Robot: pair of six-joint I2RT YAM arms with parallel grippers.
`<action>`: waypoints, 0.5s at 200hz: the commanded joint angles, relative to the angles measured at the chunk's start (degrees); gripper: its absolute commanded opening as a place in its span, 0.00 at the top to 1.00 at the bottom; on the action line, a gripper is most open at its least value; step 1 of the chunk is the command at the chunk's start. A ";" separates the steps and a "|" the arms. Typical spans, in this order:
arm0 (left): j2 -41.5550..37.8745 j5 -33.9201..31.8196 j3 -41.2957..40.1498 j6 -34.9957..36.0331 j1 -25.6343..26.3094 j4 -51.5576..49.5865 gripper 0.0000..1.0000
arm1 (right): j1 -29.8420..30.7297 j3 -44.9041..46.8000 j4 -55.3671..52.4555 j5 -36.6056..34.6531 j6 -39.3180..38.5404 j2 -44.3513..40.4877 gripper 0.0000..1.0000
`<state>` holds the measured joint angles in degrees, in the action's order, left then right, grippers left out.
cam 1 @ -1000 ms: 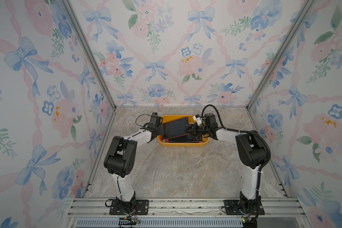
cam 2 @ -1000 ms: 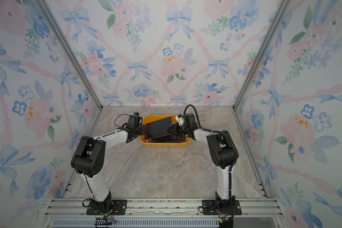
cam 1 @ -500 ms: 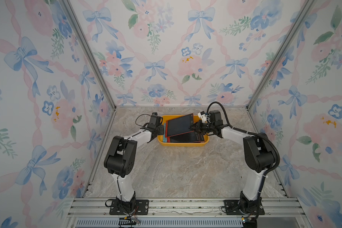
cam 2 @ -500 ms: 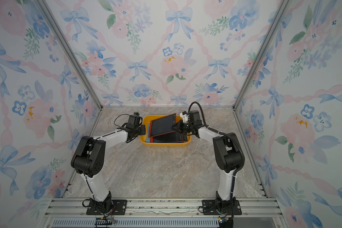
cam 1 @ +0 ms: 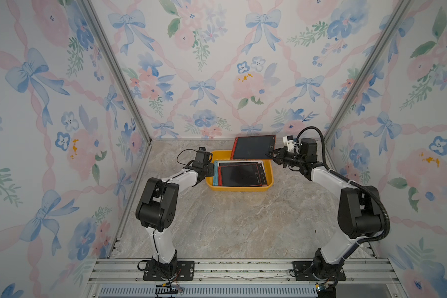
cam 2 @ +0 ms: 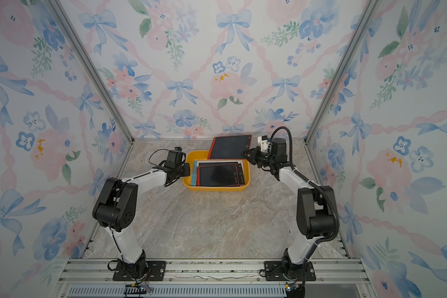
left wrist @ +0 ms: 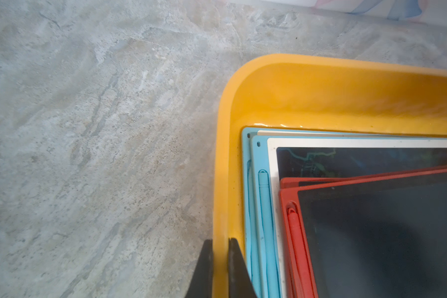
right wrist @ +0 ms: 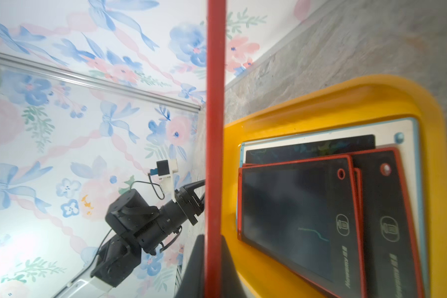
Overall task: Take out the writing tablet from the storage box
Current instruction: Place the writing tablet at the center of the board.
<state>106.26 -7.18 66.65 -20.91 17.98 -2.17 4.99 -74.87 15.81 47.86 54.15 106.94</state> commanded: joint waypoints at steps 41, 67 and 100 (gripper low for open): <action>2.20 2.82 0.32 0.08 0.17 -1.60 1.00 | -12.19 11.60 22.72 1.92 15.95 -4.46 0.96; 2.27 2.94 0.32 -0.09 0.18 -1.60 1.00 | -16.86 15.83 23.21 -0.06 16.03 -6.09 0.96; 2.44 2.96 0.23 -0.10 0.12 -1.59 1.00 | -21.54 19.92 24.22 -1.89 16.16 -6.59 0.96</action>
<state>106.26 -7.03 66.67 -20.93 17.98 -2.17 -14.24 -57.12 34.79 47.29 69.32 101.03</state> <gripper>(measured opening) 0.086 0.085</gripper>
